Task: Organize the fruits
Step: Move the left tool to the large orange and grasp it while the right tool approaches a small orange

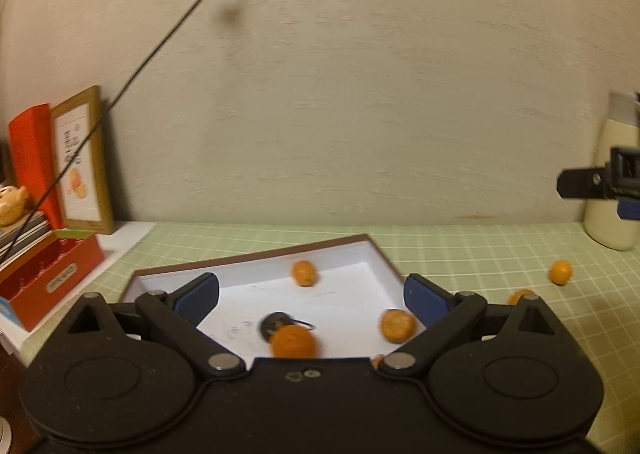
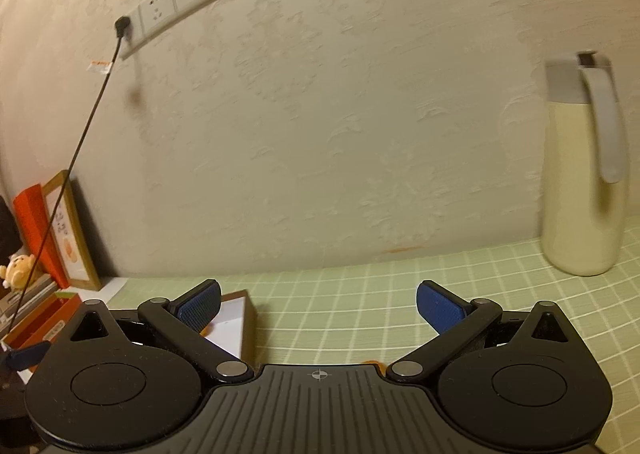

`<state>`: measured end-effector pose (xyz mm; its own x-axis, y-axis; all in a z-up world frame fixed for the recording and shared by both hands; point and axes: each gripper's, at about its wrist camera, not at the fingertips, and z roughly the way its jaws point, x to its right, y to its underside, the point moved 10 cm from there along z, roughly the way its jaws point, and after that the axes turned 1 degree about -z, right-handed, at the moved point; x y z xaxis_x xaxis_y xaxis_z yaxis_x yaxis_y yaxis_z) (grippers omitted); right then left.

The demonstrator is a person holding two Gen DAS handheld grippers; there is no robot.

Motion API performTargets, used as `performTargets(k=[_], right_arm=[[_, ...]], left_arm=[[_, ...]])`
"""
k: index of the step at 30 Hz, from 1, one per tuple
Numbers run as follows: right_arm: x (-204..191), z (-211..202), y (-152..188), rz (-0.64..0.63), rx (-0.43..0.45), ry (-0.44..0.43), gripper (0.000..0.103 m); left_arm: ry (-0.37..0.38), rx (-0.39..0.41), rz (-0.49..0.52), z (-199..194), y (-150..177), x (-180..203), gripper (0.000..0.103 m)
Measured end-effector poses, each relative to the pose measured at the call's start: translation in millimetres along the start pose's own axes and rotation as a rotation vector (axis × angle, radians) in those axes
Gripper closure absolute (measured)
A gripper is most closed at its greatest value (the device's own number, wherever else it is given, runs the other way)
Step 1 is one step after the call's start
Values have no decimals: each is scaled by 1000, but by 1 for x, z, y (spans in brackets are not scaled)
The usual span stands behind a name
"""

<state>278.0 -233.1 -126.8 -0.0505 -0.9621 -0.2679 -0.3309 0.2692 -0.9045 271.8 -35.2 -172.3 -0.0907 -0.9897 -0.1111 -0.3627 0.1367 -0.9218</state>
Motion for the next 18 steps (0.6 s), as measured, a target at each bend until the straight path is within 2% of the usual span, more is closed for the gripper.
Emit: performTargets(k=[18], right_arm=[[87,-29,0,85,8,144,0]], left_arm=[[197,-36,97,18,13,115,15]])
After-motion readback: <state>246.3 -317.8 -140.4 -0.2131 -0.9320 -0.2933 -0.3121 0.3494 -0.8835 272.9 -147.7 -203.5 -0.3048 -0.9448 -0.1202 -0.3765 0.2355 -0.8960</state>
